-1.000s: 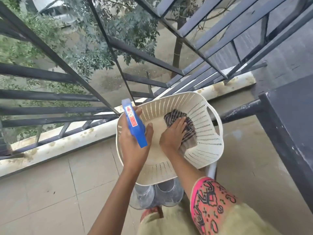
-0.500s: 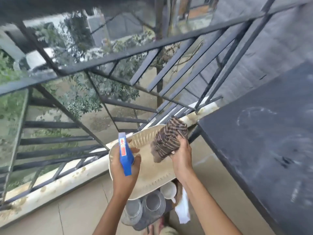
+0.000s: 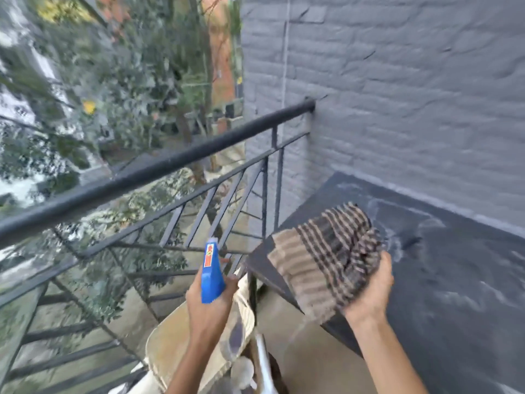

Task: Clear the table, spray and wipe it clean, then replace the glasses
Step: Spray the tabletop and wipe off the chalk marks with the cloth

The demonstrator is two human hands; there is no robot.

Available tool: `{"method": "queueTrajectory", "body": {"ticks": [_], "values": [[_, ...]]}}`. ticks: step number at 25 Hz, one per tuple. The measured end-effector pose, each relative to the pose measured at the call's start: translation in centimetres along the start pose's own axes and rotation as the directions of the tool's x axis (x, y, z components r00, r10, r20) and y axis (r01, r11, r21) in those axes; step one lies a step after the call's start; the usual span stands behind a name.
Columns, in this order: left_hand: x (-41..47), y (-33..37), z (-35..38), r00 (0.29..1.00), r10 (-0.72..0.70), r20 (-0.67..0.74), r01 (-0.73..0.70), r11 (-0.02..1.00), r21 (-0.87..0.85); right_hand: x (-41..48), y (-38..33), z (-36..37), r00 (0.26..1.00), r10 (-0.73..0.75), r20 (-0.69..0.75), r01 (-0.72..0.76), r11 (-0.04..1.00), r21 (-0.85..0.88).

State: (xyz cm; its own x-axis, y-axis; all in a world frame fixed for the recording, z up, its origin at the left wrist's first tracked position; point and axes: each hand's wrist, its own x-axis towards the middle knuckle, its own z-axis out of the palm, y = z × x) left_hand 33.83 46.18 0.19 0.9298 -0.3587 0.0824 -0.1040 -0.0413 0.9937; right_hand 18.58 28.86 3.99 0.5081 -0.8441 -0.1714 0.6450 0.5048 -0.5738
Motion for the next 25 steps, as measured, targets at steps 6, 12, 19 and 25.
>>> {"method": "queueTrajectory", "body": {"ticks": [6, 12, 19, 25], "values": [[-3.6, 0.7, 6.0, 0.983, -0.037, 0.180, 0.029, 0.998, 0.048, -1.7, -4.8, -6.0, 0.984, 0.036, -0.174, -0.030, 0.999, 0.037], [-5.0, 0.1, 12.1, 0.976, -0.083, 0.201, 0.067, 0.994, 0.086, -0.3, -9.2, -11.3, 0.970, 0.143, -0.197, -0.141, 0.990, 0.021], [-5.0, -1.9, 17.2, 0.953, -0.279, 0.120, 0.232, 0.923, 0.308, 4.4, -14.7, -13.2, 0.983, 0.134, -0.125, -0.146, 0.985, -0.095], [-5.5, -3.5, 17.9, 0.918, -0.397, -0.004, 0.369, 0.849, 0.377, 7.7, -16.0, -12.9, 0.978, 0.188, -0.085, -0.198, 0.972, -0.127]]}}
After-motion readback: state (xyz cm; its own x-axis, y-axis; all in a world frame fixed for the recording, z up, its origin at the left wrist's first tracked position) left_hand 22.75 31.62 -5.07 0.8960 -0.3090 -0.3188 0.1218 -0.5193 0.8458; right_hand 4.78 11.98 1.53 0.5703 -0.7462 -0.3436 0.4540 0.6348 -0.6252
